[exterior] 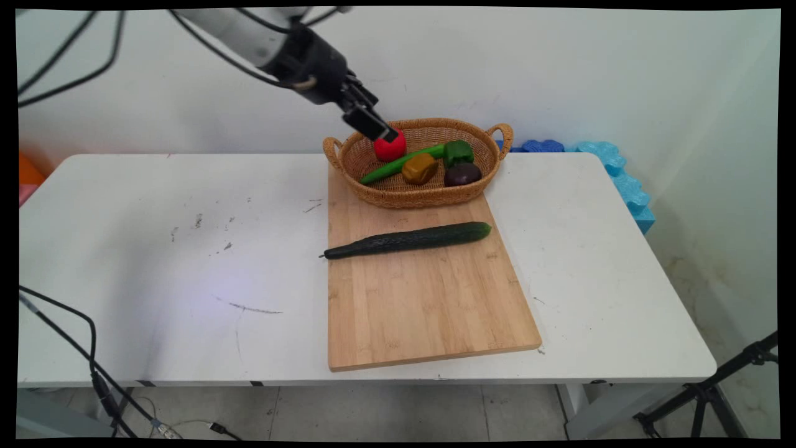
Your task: Pick up the potato from the vegetable basket
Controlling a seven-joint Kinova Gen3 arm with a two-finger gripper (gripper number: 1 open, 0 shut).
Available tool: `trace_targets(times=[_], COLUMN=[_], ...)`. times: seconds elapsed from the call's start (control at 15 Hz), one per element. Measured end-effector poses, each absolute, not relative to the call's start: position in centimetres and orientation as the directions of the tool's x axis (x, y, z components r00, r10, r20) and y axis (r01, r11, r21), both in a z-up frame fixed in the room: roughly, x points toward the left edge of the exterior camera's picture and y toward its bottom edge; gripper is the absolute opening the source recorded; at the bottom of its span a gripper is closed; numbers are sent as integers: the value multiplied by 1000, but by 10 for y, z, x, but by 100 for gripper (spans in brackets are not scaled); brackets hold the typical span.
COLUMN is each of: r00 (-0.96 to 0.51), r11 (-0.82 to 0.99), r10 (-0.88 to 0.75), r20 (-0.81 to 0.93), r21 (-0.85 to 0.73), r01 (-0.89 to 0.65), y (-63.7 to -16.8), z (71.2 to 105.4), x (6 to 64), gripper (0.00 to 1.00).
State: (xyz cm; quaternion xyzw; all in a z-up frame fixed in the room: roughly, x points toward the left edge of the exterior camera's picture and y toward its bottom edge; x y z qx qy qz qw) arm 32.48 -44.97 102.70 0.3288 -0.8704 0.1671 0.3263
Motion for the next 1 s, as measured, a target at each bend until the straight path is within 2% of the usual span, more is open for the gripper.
trace_targets(times=[0.33,1.0], r00=[-521,-432], r11=[631,493], r10=[-546,-667], r20=[656,607], r21=[-87,-76], r01=[-771,-867], y=[-499,-560], z=[991,916], x=[304,282], gripper=[100,100])
